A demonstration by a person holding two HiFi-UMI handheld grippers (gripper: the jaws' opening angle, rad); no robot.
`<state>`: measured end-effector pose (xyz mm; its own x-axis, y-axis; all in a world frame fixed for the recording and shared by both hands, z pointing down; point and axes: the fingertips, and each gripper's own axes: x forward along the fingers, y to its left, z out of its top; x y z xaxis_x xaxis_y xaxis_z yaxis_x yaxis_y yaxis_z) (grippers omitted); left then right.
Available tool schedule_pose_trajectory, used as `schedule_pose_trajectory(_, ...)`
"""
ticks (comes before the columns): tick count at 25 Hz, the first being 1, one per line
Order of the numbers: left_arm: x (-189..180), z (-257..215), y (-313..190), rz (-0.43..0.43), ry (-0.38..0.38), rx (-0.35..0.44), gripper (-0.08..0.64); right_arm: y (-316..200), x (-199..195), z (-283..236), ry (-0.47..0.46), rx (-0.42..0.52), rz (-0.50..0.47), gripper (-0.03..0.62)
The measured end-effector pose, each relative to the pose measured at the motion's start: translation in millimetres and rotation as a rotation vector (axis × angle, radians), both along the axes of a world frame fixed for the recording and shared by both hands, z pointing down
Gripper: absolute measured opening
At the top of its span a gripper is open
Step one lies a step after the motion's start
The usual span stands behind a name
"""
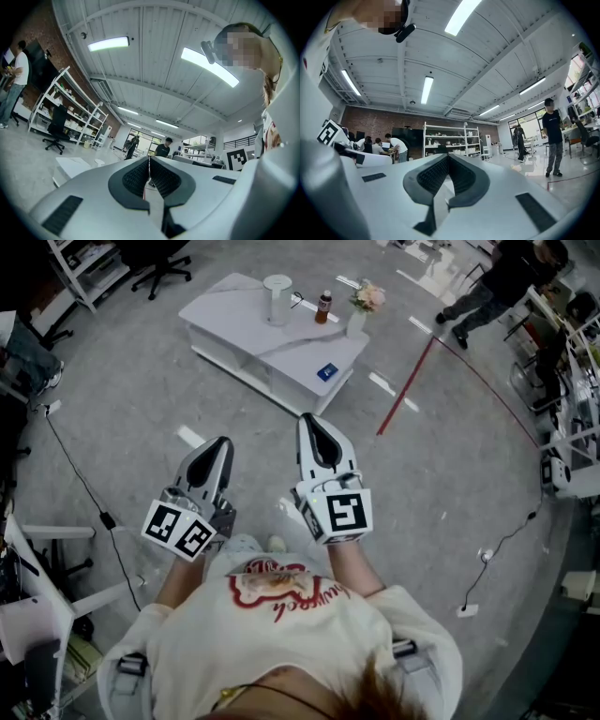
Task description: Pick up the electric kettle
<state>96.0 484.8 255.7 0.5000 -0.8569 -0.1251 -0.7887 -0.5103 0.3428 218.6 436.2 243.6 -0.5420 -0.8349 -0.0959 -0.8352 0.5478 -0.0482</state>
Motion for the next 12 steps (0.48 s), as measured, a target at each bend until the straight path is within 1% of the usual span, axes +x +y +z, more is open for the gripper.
schedule_pose_trajectory(4, 0.0, 4.1, -13.8, -0.008, 0.001, -0.021, 0.014, -19.1, -1.5, 6.3, 0.014, -0.021, -0.015, 0.015)
schedule_pose_trajectory(6, -3.7, 4.2, -25.0, -0.004, -0.005, -0.017, 0.013, -30.3, -3.6, 5.6, 0.01, -0.019, -0.006, 0.015)
schedule_pose_trajectory(8, -8.5, 5.5, -40.1, 0.0, -0.004, -0.011, 0.014, -43.5, -7.5, 8.6, 0.009, -0.015, 0.001, 0.015)
schedule_pose_trajectory(11, -14.4, 11.3, -65.5, 0.019, -0.002, -0.01, 0.014, -65.8, -15.7, 16.6, 0.034, -0.048, 0.019, 0.015)
schedule_pose_trajectory(12, -16.5, 12.9, -75.6, 0.029, -0.004, -0.01, 0.014, -74.5, -19.8, 16.4, 0.031, -0.034, 0.019, 0.015)
